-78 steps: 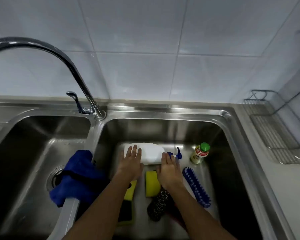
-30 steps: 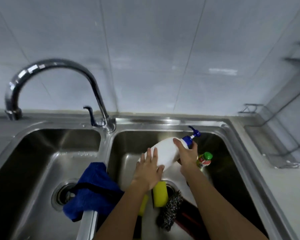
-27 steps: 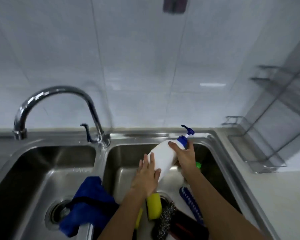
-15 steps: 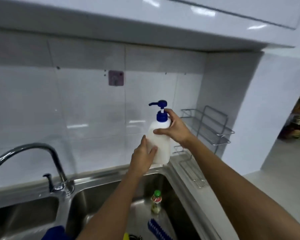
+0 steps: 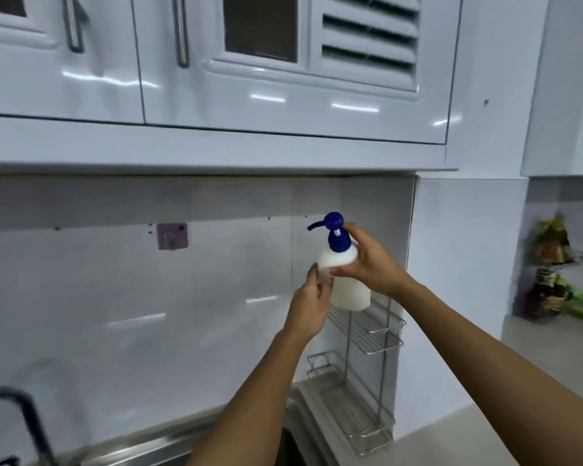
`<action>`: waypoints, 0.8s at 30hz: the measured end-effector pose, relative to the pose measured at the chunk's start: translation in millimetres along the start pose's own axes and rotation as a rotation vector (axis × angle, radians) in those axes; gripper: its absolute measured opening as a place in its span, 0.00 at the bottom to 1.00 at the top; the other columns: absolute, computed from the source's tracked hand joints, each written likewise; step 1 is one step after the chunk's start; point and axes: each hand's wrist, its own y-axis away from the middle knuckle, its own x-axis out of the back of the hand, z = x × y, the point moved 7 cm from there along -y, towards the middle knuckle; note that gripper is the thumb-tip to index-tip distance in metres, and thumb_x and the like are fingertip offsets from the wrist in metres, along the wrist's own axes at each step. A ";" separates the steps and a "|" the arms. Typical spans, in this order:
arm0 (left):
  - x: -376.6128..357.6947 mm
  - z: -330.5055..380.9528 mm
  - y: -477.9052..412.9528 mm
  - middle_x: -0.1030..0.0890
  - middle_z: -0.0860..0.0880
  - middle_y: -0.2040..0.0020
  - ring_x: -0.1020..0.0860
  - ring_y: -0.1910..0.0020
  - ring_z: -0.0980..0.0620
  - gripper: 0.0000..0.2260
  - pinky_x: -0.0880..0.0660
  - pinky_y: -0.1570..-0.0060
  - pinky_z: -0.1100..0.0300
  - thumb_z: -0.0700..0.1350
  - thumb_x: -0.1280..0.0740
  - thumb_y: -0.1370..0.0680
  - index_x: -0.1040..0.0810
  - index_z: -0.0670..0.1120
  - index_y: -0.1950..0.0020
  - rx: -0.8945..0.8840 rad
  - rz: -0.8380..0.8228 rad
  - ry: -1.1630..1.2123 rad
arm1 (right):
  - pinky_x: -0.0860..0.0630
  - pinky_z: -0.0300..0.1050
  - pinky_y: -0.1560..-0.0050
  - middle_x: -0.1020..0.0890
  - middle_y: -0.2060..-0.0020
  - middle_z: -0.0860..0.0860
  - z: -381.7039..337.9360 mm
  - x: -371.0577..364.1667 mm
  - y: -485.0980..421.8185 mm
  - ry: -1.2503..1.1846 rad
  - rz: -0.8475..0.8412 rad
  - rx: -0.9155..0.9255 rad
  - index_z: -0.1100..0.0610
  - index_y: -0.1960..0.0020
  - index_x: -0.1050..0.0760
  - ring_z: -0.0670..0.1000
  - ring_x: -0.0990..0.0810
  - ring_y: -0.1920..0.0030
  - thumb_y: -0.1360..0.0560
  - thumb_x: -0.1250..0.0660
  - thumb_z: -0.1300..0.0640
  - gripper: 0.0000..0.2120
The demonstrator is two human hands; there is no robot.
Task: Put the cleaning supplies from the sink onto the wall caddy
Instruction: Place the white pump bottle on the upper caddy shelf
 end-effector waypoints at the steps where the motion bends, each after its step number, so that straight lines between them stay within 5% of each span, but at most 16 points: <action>1: -8.6 -1.6 -3.7 0.22 0.46 0.38 0.22 0.43 0.46 0.21 0.27 0.49 0.59 0.56 0.49 0.17 0.42 0.55 0.24 0.017 -0.015 0.020 | 0.27 0.41 0.45 0.26 0.39 0.50 8.1 5.1 -1.3 -0.016 0.007 -0.009 0.50 0.30 0.36 0.50 0.25 0.42 0.35 0.22 0.58 0.37; 11: -41.4 -16.1 -30.7 0.27 0.54 0.37 0.28 0.41 0.56 0.20 0.33 0.42 0.63 0.53 0.51 0.16 0.41 0.55 0.24 0.102 -0.056 0.121 | 0.29 0.34 0.57 0.27 0.44 0.49 63.1 38.9 -38.1 -0.168 0.061 -0.191 0.54 0.31 0.38 0.51 0.26 0.46 0.31 0.25 0.60 0.34; 17: -54.3 -19.4 -41.1 0.29 0.57 0.40 0.29 0.42 0.58 0.19 0.35 0.43 0.63 0.52 0.51 0.16 0.39 0.55 0.25 0.117 -0.086 0.122 | 0.24 0.53 0.41 0.27 0.43 0.48 79.5 31.2 -53.2 -0.002 -0.004 -0.225 0.52 0.31 0.38 0.55 0.25 0.43 0.33 0.24 0.57 0.36; 24: -57.1 -35.9 -44.3 0.24 0.54 0.41 0.25 0.45 0.57 0.16 0.31 0.49 0.67 0.54 0.50 0.17 0.34 0.57 0.30 0.152 0.007 0.157 | 0.28 0.44 0.47 0.28 0.43 0.50 83.3 19.4 -52.8 -0.110 -0.061 -0.230 0.55 0.30 0.38 0.53 0.26 0.45 0.31 0.25 0.62 0.34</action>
